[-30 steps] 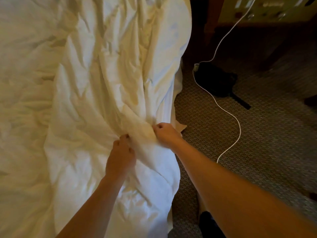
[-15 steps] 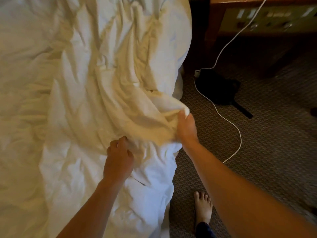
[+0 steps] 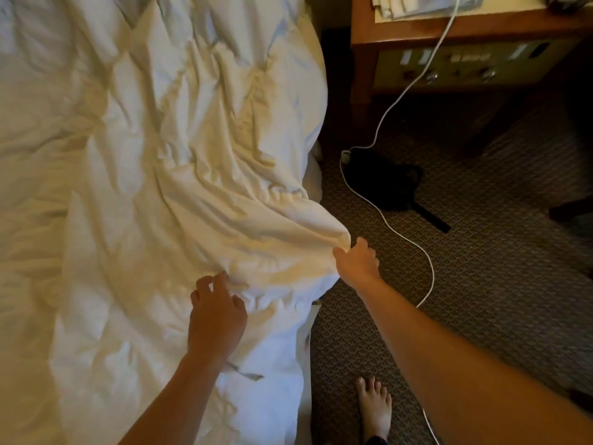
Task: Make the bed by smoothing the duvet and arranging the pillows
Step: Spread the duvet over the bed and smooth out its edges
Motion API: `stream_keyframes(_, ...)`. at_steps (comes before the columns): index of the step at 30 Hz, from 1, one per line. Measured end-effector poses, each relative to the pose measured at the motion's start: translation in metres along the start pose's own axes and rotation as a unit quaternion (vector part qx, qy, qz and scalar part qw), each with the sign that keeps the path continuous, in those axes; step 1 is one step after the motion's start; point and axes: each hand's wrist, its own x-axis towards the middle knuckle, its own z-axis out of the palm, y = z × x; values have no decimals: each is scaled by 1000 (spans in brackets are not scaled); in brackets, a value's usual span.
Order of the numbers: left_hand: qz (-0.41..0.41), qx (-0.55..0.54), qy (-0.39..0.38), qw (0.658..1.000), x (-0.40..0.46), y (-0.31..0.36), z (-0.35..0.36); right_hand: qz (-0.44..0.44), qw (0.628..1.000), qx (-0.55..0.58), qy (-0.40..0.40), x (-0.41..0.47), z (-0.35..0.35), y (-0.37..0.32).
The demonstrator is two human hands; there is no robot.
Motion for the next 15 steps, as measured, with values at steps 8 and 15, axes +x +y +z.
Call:
stream_keyframes(8, 111, -30, 46, 992, 62, 40, -32, -143, 980, 128, 44, 12, -16, -71)
stream_keyframes(15, 216, -45, 87, 972, 158, 72, -47, -92, 981, 172, 8, 69, -7, -145)
